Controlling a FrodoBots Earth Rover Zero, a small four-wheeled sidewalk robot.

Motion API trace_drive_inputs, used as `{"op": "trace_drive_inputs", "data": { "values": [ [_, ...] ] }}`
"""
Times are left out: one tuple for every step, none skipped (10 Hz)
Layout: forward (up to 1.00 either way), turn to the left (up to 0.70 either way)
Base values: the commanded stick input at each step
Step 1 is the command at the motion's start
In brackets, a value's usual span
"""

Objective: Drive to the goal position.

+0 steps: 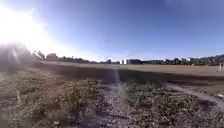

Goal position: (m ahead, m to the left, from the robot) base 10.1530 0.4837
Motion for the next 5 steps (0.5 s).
{"op": "trace_drive_inputs", "data": {
  "values": [
    [0.50, -0.15],
    [0.50, 0.00],
    [0.50, 0.00],
    [0.50, 0.00],
    [0.50, 0.00]
  ]
}}
